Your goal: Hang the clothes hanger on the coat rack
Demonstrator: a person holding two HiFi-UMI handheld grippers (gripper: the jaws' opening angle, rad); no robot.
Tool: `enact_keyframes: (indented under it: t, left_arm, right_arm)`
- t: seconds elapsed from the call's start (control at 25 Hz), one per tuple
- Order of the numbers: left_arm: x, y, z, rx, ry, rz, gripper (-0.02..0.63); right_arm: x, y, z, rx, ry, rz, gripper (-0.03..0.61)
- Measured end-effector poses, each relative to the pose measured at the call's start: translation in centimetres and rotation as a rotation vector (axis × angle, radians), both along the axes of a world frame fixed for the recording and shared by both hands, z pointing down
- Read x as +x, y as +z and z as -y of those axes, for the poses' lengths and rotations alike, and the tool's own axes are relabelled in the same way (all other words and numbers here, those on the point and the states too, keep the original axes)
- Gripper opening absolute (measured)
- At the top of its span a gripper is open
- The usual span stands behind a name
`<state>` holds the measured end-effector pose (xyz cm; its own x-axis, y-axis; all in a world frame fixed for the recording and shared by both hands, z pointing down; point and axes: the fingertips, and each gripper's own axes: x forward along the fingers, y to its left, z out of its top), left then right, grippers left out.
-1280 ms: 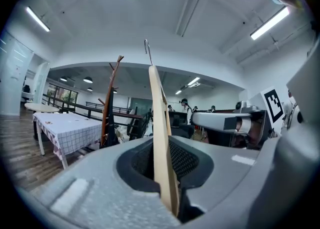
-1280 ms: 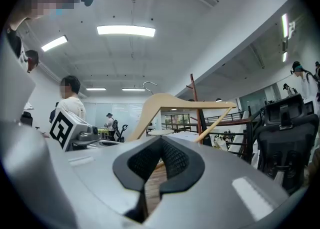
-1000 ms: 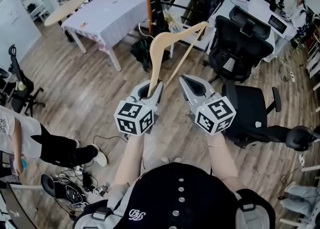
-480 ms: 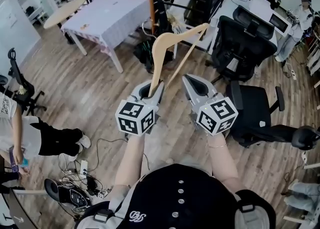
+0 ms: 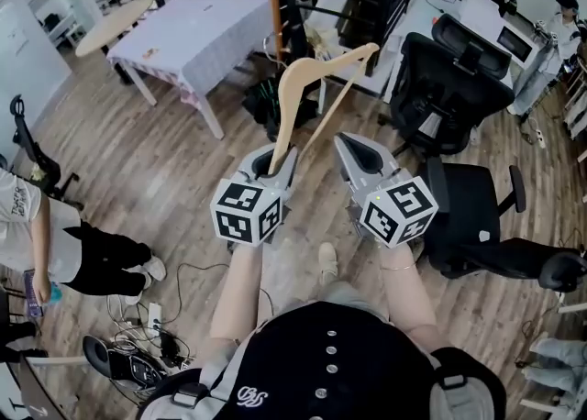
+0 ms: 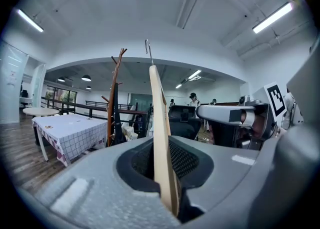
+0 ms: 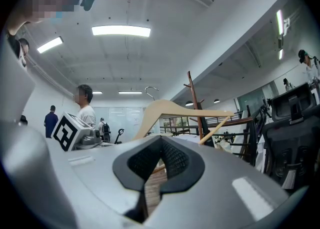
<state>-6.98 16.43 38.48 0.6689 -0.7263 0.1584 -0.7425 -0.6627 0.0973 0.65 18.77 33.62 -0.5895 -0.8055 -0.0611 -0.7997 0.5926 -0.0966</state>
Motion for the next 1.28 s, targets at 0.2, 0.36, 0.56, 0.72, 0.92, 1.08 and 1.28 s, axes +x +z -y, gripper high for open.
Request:
enact_keyframes:
  t: [0.2, 0.36, 0.56, 0.72, 0.92, 1.08, 1.28]
  left_arm:
    - [1.2, -0.3, 4.1, 0.007, 0.000, 0.005, 0.040]
    - [2.5, -0.3, 8.0, -0.010, -0.012, 0.013, 0.040]
    - [4.1, 0.0, 12.7, -0.022, -0.041, 0.023, 0.040]
    - [5.1, -0.1, 16.4, -0.022, -0.060, 0.014, 0.040]
    - [6.6, -0.2, 20.0, -0.026, -0.073, -0.002, 0.040]
    - [7.6, 0.3, 21.6, -0.036, -0.075, -0.009, 0.040]
    - [8.4, 0.9, 23.3, -0.060, -0.059, -0.004, 0.040]
  right_arm:
    - [0.8, -0.2, 4.7, 0.005, -0.011, -0.002, -0.005]
    - [1.6, -0.8, 8.9, 0.010, -0.031, 0.001, -0.005]
    - [3.1, -1.4, 13.9, 0.023, -0.060, -0.009, -0.005]
    - [4.4, -1.6, 17.5, 0.027, -0.077, -0.015, -0.005]
    - [6.3, -1.5, 21.0, 0.019, -0.072, -0.016, -0.005]
    - [7.5, -0.8, 22.6, 0.000, -0.068, -0.015, -0.005]
    - [8.3, -0.3, 24.4, -0.016, -0.054, -0.006, -0.005]
